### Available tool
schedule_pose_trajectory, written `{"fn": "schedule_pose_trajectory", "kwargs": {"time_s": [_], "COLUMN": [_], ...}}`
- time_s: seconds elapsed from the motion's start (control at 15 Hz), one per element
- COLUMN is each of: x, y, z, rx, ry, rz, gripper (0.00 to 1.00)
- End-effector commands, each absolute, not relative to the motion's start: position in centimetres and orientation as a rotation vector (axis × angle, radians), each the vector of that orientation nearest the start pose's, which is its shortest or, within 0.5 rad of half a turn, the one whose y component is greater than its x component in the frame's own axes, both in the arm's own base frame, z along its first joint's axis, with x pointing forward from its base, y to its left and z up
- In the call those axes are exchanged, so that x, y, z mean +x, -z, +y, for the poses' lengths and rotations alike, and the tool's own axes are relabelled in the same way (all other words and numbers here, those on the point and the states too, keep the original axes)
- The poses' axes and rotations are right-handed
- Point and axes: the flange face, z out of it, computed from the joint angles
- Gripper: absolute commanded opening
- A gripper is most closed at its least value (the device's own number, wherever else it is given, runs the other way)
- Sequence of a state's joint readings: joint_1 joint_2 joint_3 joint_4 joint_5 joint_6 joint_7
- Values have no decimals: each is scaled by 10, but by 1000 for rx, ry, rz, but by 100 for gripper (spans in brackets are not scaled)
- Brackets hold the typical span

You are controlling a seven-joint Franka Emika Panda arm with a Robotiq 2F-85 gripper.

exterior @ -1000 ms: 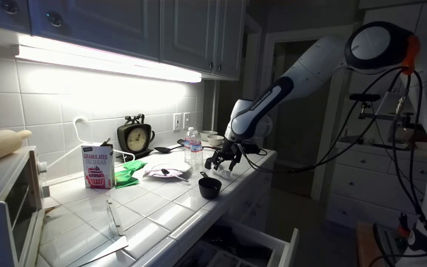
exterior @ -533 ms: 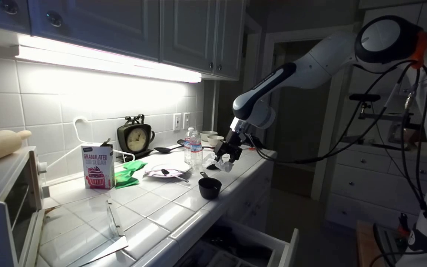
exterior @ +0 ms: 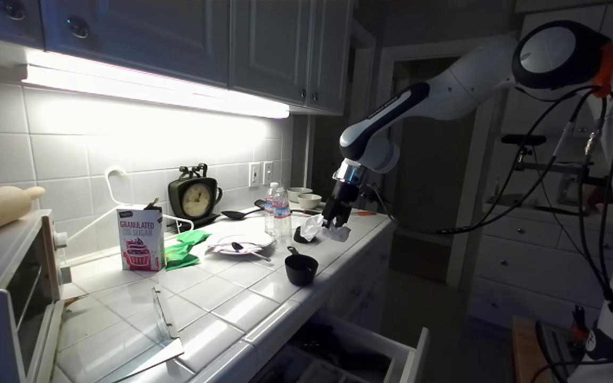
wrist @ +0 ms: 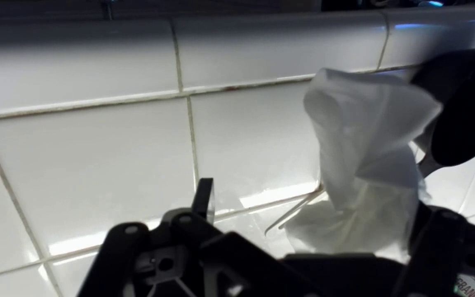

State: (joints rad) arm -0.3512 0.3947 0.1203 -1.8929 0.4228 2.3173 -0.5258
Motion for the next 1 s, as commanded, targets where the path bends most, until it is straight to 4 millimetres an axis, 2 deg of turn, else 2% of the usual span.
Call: {"fn": "schedule_pose_trajectory", "kwargs": {"time_s": [0.0, 0.27, 0.33, 0.4, 0.93], "x": [620, 626, 626, 628, 631], "y": [-312, -312, -313, -313, -315], "z": [-146, -147, -146, -144, -143], "rx": [-2931, -3141, -3174, -3209, -3293], "ry": [258, 341, 361, 386, 407], "rz": [-70, -180, -199, -215, -142], "gripper": [100, 100, 75, 74, 14]}}
